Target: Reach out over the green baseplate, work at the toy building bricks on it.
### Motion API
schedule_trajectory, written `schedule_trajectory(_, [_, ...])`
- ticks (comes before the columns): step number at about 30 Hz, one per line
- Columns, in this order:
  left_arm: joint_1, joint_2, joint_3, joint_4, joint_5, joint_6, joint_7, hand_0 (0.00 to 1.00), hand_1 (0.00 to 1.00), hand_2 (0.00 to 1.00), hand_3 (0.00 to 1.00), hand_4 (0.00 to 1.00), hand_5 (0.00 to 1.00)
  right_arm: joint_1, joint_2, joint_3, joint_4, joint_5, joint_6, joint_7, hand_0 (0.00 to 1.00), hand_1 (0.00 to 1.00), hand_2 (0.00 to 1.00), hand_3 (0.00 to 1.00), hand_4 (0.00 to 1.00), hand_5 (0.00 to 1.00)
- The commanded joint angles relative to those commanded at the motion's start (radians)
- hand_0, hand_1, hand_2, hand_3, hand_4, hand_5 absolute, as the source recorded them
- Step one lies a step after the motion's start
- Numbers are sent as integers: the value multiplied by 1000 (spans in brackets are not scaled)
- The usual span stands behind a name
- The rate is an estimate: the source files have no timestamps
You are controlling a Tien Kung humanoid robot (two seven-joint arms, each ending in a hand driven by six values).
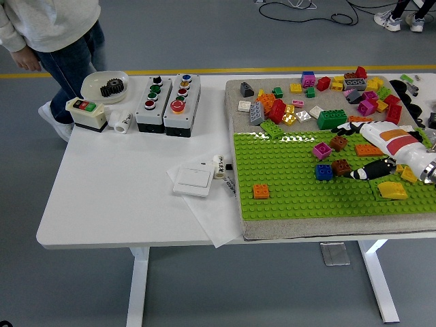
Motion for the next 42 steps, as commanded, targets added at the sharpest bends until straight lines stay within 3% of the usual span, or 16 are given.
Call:
schedule_trajectory(1, [0,0,1,0,-2,0,0,730,727,726,596,660,596,12,5,-13,-7,-4,11,-5,738,678,702,755,998,225])
schedule_trajectory(7, [-2,3,4,-2,-6,-1,1,730,727,726,596,660,596,78,39,-74,-51,-25,69,-18,738,678,702,755,998,225])
schedule_trajectory(8, [-2,3,6,-3,-7,-1,2,731,727,728,597,660,597,93,48,-84,-64,-44,70,-17,734,672,701,698,975,418])
schedule_trajectory(19, [-2,10,11,-5,-11,-3,6,731,728,729,596,661,598,172,101,-160,-143,-164,78,-21,742,666,695,659,966,454])
schedule_trajectory(29, [2,12,11,-9,-3,-3,10,732,729,732,597,659,596,190,135,-197,-220,-201,57,-24,746,664,690,618,943,493])
schedule_trajectory(42, [5,13,9,-11,6,-6,12,737,729,732,595,659,596,190,142,-196,-273,-193,37,-17,743,655,681,601,933,505])
